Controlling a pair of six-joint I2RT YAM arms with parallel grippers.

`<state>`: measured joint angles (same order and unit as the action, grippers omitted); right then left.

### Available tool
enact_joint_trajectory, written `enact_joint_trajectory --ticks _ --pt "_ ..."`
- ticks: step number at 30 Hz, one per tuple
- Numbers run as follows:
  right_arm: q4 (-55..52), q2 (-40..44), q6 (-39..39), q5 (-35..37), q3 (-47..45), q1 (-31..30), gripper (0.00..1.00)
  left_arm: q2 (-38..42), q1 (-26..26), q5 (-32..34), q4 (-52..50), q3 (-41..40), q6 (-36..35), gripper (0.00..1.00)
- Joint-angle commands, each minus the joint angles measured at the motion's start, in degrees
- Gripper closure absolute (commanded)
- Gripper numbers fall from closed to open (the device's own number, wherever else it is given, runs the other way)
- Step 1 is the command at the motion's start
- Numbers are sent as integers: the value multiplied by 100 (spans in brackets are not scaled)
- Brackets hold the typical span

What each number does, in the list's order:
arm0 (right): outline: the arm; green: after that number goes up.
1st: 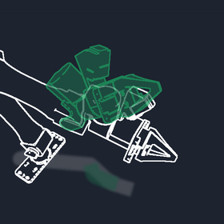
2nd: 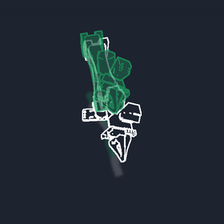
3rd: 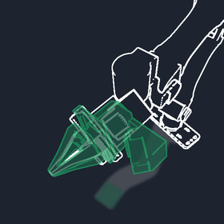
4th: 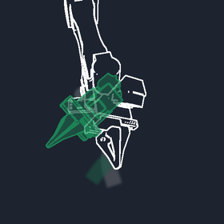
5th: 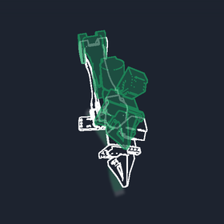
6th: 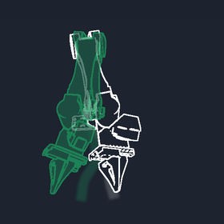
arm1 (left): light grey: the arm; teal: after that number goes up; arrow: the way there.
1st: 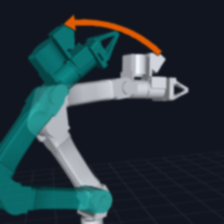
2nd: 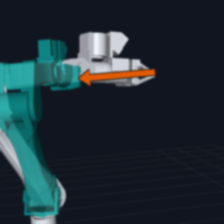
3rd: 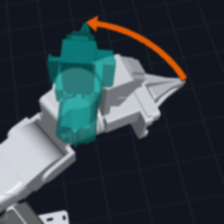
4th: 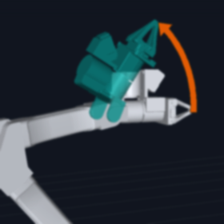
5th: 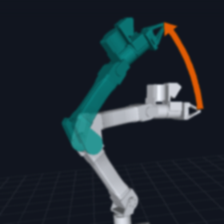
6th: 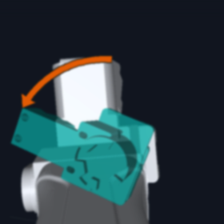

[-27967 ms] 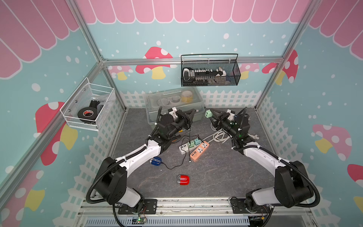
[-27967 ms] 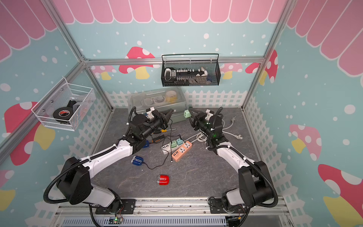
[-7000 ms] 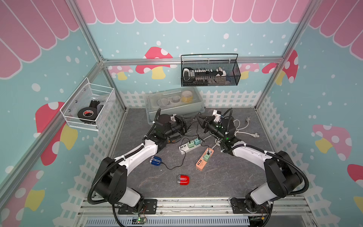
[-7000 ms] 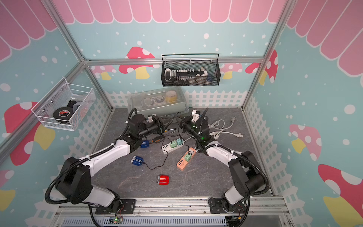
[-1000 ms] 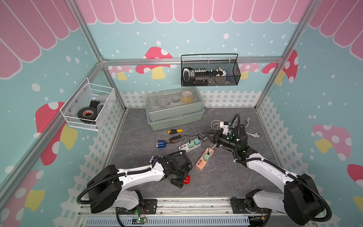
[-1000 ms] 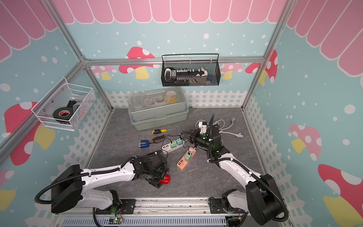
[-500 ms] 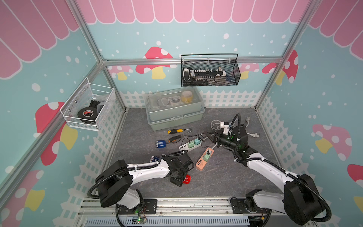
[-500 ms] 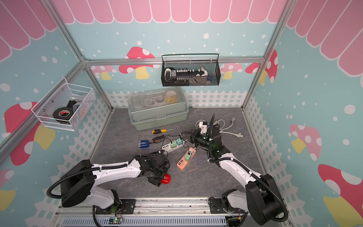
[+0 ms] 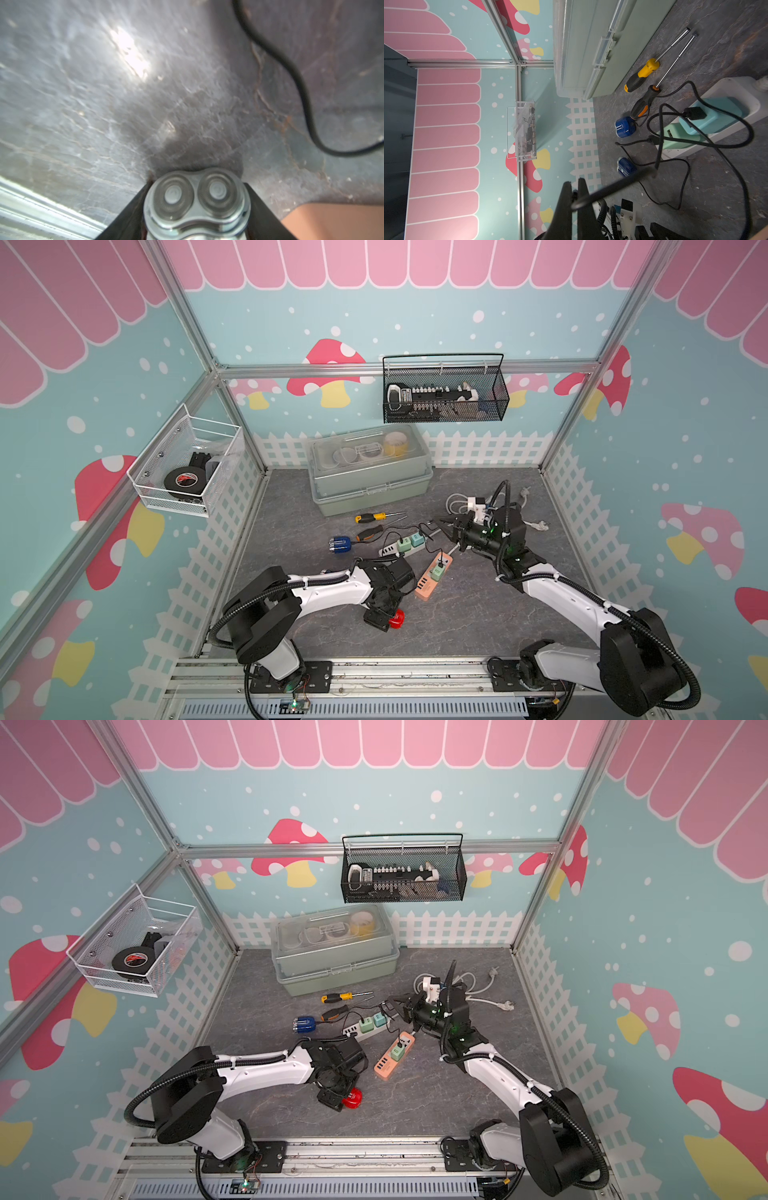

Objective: Charge the electric shaver
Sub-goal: Pick up the electric shaver from the center of the board.

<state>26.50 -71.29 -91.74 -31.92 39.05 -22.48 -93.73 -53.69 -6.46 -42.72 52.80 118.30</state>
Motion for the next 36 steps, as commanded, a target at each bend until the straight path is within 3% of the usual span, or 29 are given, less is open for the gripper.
enact_joint_trajectory --ticks 1,11,16,19,25,30,36 --pt "92 35 -28 28 -81 29 100 -185 62 -74 -458 135 2142 34" --pt "92 89 -63 46 -178 51 100 -444 79 36 -148 135 2048 39" --pt "92 69 -63 42 -180 64 100 -401 78 60 -88 126 2046 49" --pt "92 59 -63 37 -187 68 100 -367 78 56 -101 102 2048 60" --pt "92 67 -24 35 -198 77 100 -135 147 309 -101 72 2044 100" --pt "92 121 134 6 -219 110 100 276 399 371 -134 183 1759 100" --pt "-94 268 856 273 -54 112 100 1185 889 339 -173 428 1570 100"
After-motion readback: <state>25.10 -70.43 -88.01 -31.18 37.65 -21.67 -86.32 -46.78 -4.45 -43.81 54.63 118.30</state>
